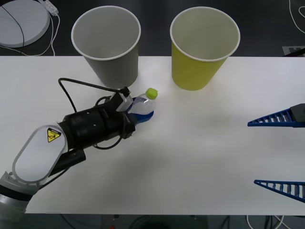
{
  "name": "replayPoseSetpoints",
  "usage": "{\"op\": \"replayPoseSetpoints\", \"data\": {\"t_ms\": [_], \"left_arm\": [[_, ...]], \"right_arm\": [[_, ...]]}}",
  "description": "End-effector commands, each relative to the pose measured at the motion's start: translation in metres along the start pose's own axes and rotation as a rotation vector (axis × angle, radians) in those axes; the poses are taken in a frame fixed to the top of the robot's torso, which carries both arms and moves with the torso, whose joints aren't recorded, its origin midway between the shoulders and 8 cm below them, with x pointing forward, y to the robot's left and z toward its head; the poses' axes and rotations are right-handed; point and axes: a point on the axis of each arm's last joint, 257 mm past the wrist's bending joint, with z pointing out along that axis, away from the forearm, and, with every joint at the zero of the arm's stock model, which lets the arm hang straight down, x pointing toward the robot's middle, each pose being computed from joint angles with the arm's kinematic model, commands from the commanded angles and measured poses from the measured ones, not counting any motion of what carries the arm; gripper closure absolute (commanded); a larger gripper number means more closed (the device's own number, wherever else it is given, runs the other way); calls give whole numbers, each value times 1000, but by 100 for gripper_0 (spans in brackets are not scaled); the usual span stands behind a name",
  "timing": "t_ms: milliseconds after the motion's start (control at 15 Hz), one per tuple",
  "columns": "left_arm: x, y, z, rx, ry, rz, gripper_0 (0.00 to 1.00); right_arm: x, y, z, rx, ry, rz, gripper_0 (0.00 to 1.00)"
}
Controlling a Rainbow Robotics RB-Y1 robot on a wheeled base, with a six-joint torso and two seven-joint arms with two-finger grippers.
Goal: Put the can into the green bin and the plastic bottle into the gray bin
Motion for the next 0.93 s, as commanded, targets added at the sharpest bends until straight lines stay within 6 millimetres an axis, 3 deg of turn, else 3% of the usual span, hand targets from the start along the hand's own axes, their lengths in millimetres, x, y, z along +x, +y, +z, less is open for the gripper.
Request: {"op": "replayPoseSetpoints", "data": {"t_ms": [67, 733, 933], "left_arm": [[-6, 2, -8, -11, -11, -29, 100], [-36, 15, -40, -78, 21, -103, 100], [-40, 27, -67, -58, 100, -72, 100]], "right_arm": [[0, 0, 0, 0, 0, 0, 0], [0, 0, 0, 0, 0, 0, 0], [0, 0, 0, 0, 0, 0, 0]]}}
